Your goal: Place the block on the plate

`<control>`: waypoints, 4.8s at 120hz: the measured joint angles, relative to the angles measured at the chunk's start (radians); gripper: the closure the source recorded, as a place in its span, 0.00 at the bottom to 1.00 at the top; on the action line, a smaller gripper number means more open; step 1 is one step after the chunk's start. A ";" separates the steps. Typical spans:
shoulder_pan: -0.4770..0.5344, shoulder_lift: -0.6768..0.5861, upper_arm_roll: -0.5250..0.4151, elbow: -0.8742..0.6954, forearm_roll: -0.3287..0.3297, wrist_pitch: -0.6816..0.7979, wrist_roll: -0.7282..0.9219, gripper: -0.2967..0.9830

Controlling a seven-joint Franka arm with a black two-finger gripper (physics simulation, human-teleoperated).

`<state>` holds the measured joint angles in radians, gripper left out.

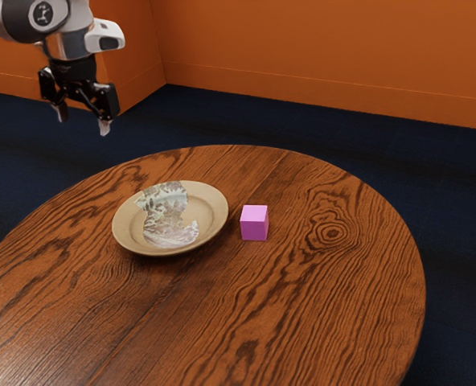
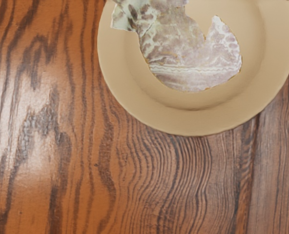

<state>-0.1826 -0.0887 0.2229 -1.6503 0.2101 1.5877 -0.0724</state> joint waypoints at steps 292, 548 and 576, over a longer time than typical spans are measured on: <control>-0.028 0.878 -0.139 0.431 -0.236 0.560 -0.399 0.23; -0.005 0.739 -0.141 0.329 -0.209 0.539 -0.369 0.53; 0.111 0.569 -0.139 0.171 -0.183 0.490 -0.375 0.53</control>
<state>-0.0716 0.4807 0.0840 -1.4794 0.0269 2.0778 -0.4479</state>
